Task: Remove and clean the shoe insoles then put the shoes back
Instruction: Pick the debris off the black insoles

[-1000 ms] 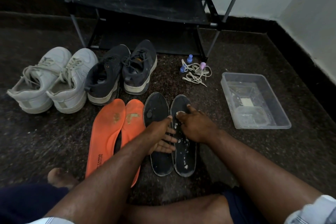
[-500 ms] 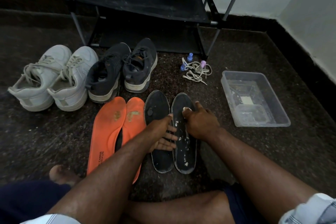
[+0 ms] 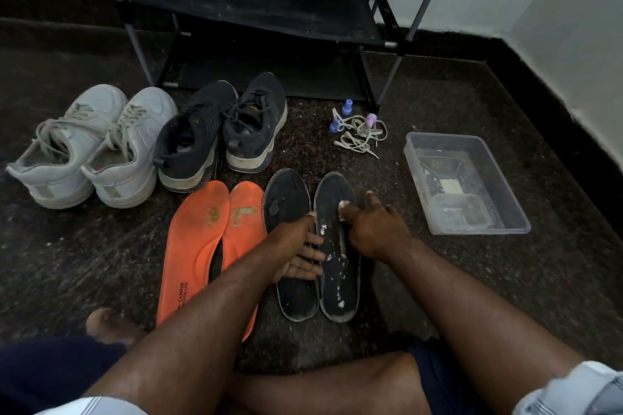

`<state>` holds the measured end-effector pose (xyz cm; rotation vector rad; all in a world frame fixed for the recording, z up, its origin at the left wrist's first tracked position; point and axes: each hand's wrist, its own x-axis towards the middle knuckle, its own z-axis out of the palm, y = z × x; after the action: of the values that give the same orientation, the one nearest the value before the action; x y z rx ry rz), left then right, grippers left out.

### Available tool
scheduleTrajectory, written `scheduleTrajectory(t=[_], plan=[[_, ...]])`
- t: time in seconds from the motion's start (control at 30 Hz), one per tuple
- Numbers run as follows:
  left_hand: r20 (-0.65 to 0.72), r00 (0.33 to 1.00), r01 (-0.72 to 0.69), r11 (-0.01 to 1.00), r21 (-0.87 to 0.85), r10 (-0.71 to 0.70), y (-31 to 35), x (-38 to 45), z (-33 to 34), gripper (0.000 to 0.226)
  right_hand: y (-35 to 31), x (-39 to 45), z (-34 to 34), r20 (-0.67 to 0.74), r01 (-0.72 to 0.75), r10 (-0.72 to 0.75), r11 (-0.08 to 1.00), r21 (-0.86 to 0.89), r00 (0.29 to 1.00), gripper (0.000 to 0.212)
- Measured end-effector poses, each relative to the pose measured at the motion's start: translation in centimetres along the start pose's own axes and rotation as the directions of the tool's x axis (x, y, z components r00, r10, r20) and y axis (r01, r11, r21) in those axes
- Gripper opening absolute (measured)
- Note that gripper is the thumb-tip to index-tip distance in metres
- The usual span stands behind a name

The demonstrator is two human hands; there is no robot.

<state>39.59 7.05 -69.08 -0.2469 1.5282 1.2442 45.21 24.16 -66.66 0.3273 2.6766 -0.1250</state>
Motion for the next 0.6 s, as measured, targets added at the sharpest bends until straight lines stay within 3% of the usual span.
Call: scheduleTrajectory(t=[0.17, 0.3, 0.43, 0.6], plan=[[-0.01, 1.0, 0.006, 1.0, -0.004, -0.006, 0.1, -0.1, 0.1, 0.067, -1.0, 0.3, 0.7, 0.028, 0.104, -0.104, 0.995, -0.007, 0.994, 0.061], [-0.026, 1.0, 0.008, 1.0, -0.007, -0.008, 0.0, 0.0, 0.2, 0.069, -0.2, 1.7, 0.2, -0.044, 0.013, -0.012, 0.999, 0.03, 0.999, 0.062], [-0.028, 1.0, 0.012, 1.0, -0.008, -0.013, 0.2, 0.0, 0.2, 0.07, -1.2, 1.7, 0.6, -0.021, 0.126, -0.126, 0.992, 0.03, 0.992, 0.061], [-0.035, 0.999, 0.005, 1.0, -0.013, -0.006, 0.1, 0.1, 0.2, 0.07, -0.6, 2.3, 0.4, -0.06, 0.041, -0.04, 0.999, 0.022, 0.997, 0.063]])
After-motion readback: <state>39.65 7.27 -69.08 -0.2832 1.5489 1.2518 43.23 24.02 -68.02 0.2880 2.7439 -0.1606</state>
